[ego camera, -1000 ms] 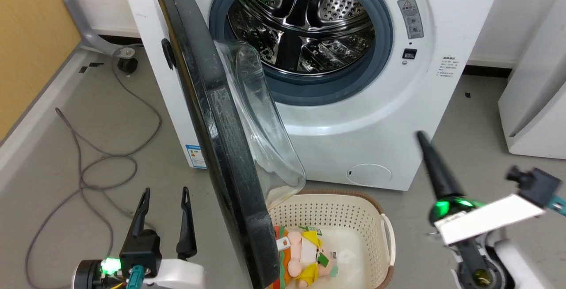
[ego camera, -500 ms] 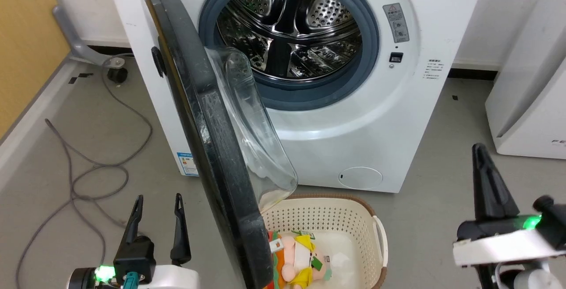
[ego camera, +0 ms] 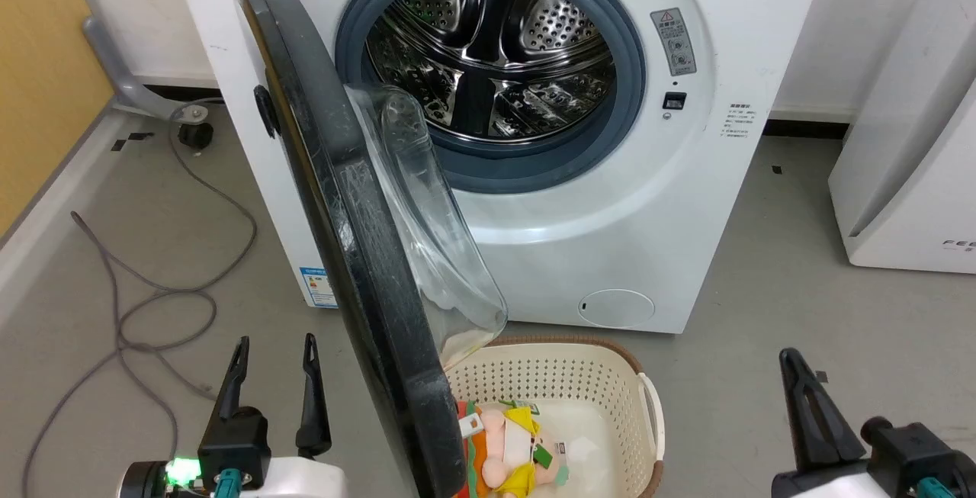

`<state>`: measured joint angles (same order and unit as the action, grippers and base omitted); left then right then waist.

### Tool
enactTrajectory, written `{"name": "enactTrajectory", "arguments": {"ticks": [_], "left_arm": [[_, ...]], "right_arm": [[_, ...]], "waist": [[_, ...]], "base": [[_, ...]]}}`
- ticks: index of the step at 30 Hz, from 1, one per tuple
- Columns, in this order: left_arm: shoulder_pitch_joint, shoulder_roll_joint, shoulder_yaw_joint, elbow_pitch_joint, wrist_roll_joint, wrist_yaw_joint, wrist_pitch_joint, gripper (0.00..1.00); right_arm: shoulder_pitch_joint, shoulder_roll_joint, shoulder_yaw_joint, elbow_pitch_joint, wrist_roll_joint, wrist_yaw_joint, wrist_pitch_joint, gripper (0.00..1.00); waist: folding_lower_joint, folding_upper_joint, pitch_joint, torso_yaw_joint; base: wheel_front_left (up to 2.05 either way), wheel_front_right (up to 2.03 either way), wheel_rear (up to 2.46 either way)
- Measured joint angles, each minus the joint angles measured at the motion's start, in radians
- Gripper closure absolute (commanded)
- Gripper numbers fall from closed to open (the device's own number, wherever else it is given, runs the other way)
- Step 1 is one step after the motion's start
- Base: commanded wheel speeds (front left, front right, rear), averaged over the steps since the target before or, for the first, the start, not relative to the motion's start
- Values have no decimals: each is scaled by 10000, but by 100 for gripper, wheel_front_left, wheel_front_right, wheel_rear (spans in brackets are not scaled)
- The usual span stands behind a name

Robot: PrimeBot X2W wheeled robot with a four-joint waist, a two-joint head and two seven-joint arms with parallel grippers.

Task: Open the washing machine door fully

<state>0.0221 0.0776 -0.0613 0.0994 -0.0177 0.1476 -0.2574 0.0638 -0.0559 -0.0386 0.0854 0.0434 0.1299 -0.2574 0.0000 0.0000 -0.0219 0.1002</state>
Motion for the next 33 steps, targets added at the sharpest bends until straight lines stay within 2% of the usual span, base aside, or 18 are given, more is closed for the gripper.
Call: {"name": "enactTrajectory", "arguments": {"ticks": [3, 4, 5, 6, 7, 13, 14, 15, 20, 25, 29, 33], "left_arm": [[0, 0, 8, 12, -2, 0, 0, 0], [0, 0, 6, 13, -2, 0, 2, 0], [0, 0, 6, 17, -2, 0, 2, 0], [0, 0, 12, 17, -2, 0, 2, 0], [0, 0, 12, 17, -2, 2, 2, 0], [0, -10, 48, 31, -17, 52, 0, 0], [-1, -23, 90, 10, -21, 117, 0, 53], [-2, -15, 107, 10, -29, 115, 2, 100], [-69, 61, 384, -708, -2, 249, 0, 100], [-439, 251, 380, -2104, 201, 290, 0, 100], [-680, 305, 21, -3365, 332, 288, -2, 100], [-848, 307, -665, -4284, 401, 105, -2, 100]], "right_arm": [[115, 8, -86, 42, 113, 0, 0, 100], [114, 8, -128, 46, 148, 2, 0, 95], [114, 8, -153, 50, 190, 0, 0, 61], [114, 8, -180, 52, 198, 0, 0, 11], [114, 8, -203, 48, 198, 0, 0, 0], [114, 8, -242, 48, 196, 2, 0, 0], [114, 10, -247, 48, 196, 0, 0, 0], [114, 10, -257, 48, 198, 2, 0, 0], [114, 10, -316, 13, 211, 0, 0, 0], [128, 12, -339, -67, 284, 0, 0, 0], [152, 12, -328, -159, 362, 2, 0, 0], [193, 13, -330, -236, 376, 0, 0, 0]], "waist": [[0, 0, 2, -6], [0, 0, -1, -11], [0, 0, -7, -19], [0, 0, -14, -26], [0, 0, -19, -31], [0, 0, -39, 3], [0, 0, -42, 8], [0, 0, -46, 12], [0, 0, -48, 58], [0, 0, -57, 98], [0, 0, -76, 116], [0, 0, -87, 128]], "base": [[0, 0, 0], [0, 0, 0], [0, 0, 0], [0, 0, 0], [0, 0, 0], [0, 0, 0], [0, 0, 0], [0, 0, 0], [0, 0, 0], [0, 0, 0], [0, 0, 0], [0, 0, 0]]}}
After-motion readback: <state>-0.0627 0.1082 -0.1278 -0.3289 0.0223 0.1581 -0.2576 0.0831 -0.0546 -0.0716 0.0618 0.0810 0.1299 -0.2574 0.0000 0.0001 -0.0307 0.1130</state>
